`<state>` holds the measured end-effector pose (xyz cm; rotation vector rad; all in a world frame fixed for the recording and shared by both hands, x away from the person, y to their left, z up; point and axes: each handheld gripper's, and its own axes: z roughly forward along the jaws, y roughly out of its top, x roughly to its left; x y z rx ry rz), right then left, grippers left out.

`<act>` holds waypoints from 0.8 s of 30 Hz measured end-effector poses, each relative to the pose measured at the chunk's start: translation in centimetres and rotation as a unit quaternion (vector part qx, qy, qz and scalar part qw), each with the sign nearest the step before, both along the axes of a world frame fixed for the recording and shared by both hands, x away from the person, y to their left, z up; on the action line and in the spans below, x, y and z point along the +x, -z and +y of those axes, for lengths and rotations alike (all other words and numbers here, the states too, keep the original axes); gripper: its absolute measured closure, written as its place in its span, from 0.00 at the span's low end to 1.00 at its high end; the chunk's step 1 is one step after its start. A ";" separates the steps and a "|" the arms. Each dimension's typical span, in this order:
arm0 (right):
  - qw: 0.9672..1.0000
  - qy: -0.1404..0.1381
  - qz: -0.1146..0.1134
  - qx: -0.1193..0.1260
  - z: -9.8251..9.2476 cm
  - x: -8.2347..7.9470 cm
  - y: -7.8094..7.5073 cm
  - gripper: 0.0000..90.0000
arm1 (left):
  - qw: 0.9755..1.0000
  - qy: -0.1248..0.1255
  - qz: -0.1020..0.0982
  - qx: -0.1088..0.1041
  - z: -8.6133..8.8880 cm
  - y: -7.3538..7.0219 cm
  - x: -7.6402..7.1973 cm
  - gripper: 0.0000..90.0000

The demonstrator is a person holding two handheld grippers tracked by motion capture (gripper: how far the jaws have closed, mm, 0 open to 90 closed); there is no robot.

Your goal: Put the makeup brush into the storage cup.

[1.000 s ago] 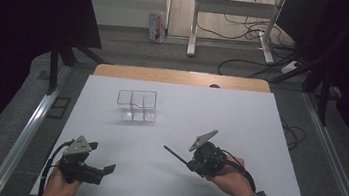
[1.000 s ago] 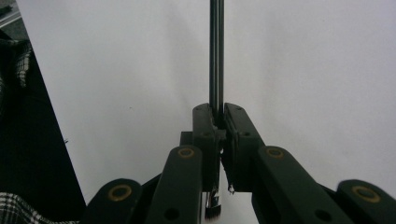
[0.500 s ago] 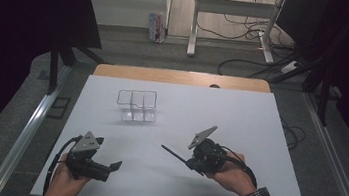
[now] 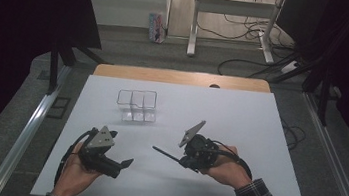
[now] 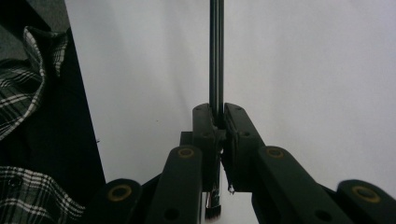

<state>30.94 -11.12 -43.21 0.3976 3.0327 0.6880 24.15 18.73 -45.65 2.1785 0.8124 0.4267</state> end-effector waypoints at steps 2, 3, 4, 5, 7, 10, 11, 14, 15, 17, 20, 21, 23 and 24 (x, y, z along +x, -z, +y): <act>1.000 -0.007 0.002 -0.007 0.3 0.1 -0.1 0.93 | 1.000 0.016 -0.001 0.012 -0.8 -0.1 0.3 0.00; 1.000 -0.011 0.002 -0.010 0.5 0.2 -0.2 0.93 | 1.000 0.024 0.000 0.016 -1.2 -0.2 0.4 0.00; 1.000 -0.014 0.006 -0.011 0.6 0.2 -0.2 0.93 | 0.999 0.031 0.000 0.019 -1.6 -0.2 0.6 0.00; 1.000 -0.018 0.008 -0.013 0.8 0.2 -0.2 0.93 | 0.999 0.040 -0.002 0.024 -2.2 -0.2 0.7 0.00; 0.999 -0.026 0.011 -0.017 1.1 0.2 -0.3 0.93 | 0.998 0.048 -0.007 0.035 -3.0 -0.2 0.9 0.00; 0.999 -0.033 0.015 -0.020 1.4 0.2 -0.4 0.93 | 0.997 0.061 -0.010 0.047 -3.8 -0.2 1.1 0.02; 0.999 -0.040 0.014 -0.025 1.7 0.0 -0.5 0.93 | 0.996 0.075 -0.011 0.053 -4.7 -0.1 1.3 0.04; 0.998 -0.048 0.016 -0.028 2.1 -0.1 -0.7 0.93 | 0.992 0.098 -0.017 0.073 -5.9 0.1 1.3 0.08; 0.998 -0.052 0.015 -0.030 2.2 -0.1 -0.8 0.93 | 0.990 0.108 -0.021 0.086 -6.4 0.3 1.3 0.12; 0.998 -0.059 0.014 -0.033 2.4 -0.1 -0.8 0.93 | 0.988 0.116 -0.027 0.094 -6.8 0.5 1.2 0.19; 0.997 -0.063 0.025 -0.032 2.6 -0.2 -0.8 0.93 | 0.985 0.132 -0.038 0.108 -7.3 0.7 0.8 0.32; 0.997 -0.064 0.024 -0.032 2.6 -0.3 -0.7 0.93 | 0.984 0.136 -0.041 0.112 -7.4 0.8 0.7 0.39; 0.997 -0.068 0.027 -0.032 2.7 -0.4 -0.6 0.93 | 0.982 0.140 -0.046 0.118 -7.5 0.8 0.6 0.47; 0.997 -0.070 0.025 -0.033 2.7 -0.4 -0.6 0.93 | 0.981 0.145 -0.048 0.119 -7.6 0.9 0.6 0.52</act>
